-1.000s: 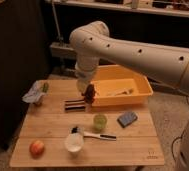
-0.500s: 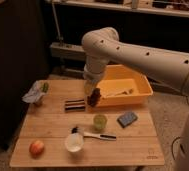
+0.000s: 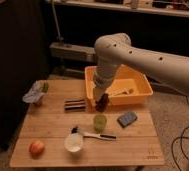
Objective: Place grapes in plastic cup
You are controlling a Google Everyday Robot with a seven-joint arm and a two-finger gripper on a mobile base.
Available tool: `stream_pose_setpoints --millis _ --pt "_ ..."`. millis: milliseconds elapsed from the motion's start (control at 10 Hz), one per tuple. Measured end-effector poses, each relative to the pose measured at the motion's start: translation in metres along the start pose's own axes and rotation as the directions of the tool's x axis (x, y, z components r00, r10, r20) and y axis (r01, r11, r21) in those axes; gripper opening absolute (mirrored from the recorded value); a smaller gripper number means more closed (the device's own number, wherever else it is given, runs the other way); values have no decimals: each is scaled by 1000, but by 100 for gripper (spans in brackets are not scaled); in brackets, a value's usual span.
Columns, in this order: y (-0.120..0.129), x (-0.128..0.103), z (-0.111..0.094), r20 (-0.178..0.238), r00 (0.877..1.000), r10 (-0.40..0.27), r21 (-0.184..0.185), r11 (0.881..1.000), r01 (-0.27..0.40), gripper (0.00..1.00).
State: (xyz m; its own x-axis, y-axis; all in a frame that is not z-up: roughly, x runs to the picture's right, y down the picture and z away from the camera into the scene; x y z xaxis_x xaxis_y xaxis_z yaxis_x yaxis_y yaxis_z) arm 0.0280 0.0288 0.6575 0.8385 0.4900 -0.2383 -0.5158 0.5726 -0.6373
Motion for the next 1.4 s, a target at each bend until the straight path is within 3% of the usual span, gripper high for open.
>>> stream_pose_setpoints --millis 900,1100,1400 --pt "2 2 0 -4 1000 -1 -5 1000 1 0" --pt "0 8 8 11 1000 9 -52 999 -8 0" --pt "1 18 15 34 999 12 -72 997 -9 0"
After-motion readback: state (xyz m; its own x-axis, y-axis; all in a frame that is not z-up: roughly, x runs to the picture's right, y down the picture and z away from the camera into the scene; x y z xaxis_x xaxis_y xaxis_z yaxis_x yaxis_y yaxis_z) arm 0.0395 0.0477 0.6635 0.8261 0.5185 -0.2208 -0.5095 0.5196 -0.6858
